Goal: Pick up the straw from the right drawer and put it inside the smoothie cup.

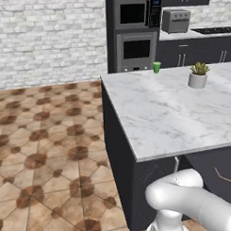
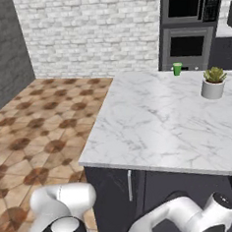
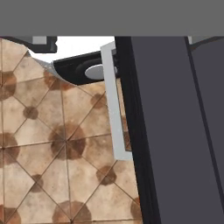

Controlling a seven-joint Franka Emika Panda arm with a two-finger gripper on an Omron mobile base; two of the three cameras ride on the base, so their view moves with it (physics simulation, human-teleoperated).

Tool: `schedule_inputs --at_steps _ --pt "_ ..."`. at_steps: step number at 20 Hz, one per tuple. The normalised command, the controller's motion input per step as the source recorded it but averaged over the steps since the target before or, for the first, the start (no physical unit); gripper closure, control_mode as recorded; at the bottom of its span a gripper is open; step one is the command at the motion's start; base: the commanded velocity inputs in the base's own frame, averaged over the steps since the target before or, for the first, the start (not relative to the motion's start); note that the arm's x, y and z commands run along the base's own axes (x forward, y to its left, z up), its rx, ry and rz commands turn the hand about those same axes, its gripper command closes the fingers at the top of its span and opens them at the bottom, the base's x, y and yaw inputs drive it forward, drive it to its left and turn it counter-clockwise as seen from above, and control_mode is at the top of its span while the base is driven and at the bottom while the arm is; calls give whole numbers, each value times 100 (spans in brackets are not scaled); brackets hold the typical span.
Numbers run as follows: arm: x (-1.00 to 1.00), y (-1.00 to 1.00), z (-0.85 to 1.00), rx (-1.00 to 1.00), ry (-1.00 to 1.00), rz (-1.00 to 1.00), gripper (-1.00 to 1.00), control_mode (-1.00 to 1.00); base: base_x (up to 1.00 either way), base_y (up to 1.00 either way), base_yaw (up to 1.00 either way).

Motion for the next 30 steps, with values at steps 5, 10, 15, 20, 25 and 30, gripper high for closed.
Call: schedule_inputs --at_steps 5,10,15,20,25,30 --pt "-99 0 4 0 -12 -1 -100 -100 0 0 0" --pt "-30 2 72 0 -17 -5 -100 -100 0 0 0" --pt "26 15 100 0 -2 0 -100 -100 0 0 0" --pt "58 31 100 -3 0 -2 -100 -100 0 0 0" --pt "74 64 83 -12 0 0 -100 -100 0 0 0" --pt "91 99 31 -17 0 0 -100 -100 0 0 0"
